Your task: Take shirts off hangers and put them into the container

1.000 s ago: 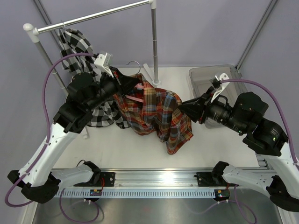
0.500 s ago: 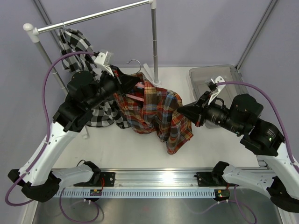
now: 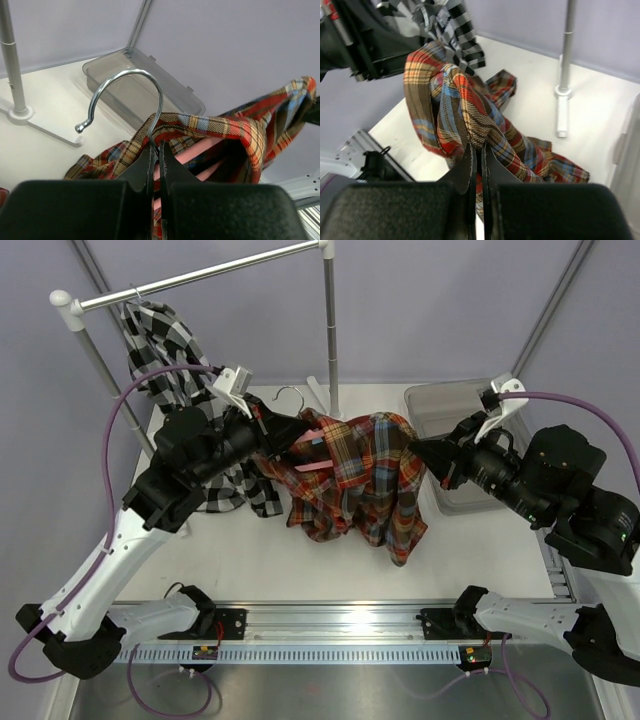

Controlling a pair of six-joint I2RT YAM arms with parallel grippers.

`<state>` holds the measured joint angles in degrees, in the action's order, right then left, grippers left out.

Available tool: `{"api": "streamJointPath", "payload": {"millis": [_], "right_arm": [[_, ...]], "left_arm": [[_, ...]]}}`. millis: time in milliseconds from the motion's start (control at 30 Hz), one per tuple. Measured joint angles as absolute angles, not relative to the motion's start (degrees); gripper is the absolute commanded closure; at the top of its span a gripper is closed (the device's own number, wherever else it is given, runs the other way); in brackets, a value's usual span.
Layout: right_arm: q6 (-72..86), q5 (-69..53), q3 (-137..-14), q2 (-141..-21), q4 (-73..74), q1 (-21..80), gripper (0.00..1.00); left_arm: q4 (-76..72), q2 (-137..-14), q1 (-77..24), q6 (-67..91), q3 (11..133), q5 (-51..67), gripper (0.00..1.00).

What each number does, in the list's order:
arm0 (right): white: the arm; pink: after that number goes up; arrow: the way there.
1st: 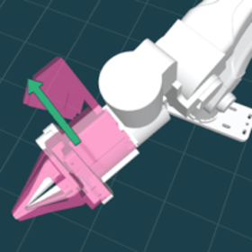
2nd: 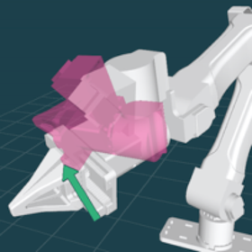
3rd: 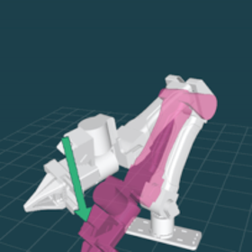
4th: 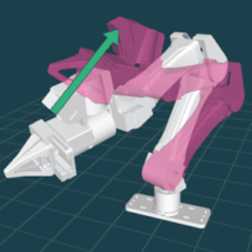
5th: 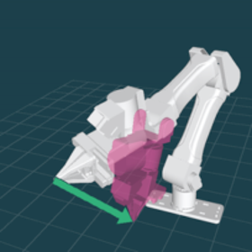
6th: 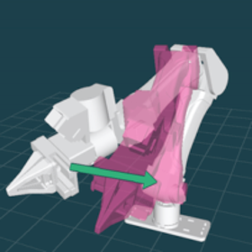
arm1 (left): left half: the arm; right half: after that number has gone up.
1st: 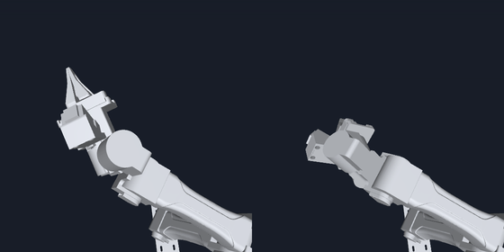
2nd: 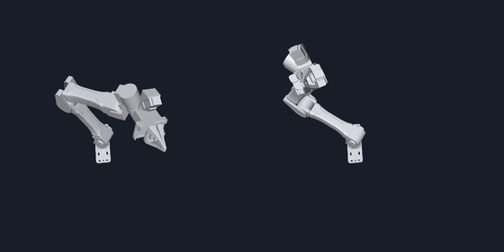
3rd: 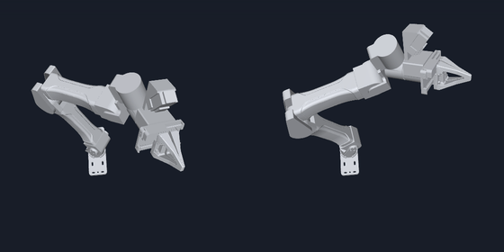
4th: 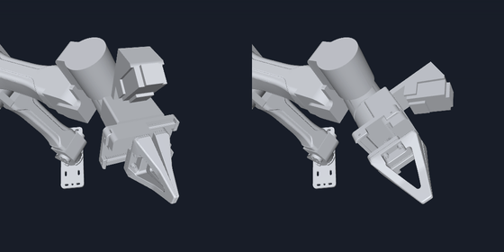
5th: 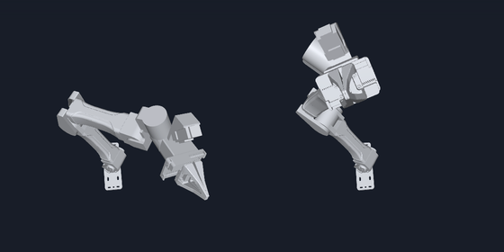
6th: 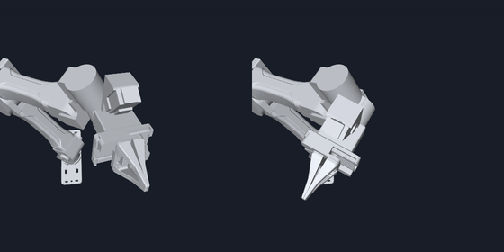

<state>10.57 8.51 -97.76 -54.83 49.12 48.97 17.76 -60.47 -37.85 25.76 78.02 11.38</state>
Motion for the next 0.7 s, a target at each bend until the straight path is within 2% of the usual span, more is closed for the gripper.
{"api": "streamJointPath", "payload": {"millis": [167, 267, 500, 700], "right_arm": [[6.9, 20.2, -104.6, -56.8, 50.6, 49.0, 1.00], [5.6, 22.5, -107.7, -56.7, 50.4, 49.0, 1.00], [4.2, 28.3, -106.8, -56.1, 50.5, 49.0, 1.00], [4.3, 38.3, -102.7, -54.3, 49.9, 49.1, 1.00]], "left_arm": [[19.2, -57.9, -36.6, 23.9, 75.9, 9.6, 1.00], [19.7, -57.3, -36.7, 23.3, 75.8, 9.6, 1.00], [19.7, -57.0, -36.8, 22.4, 75.8, 9.7, 1.00], [21.0, -56.4, -36.8, 22.0, 78.6, 9.8, 1.00]]}}
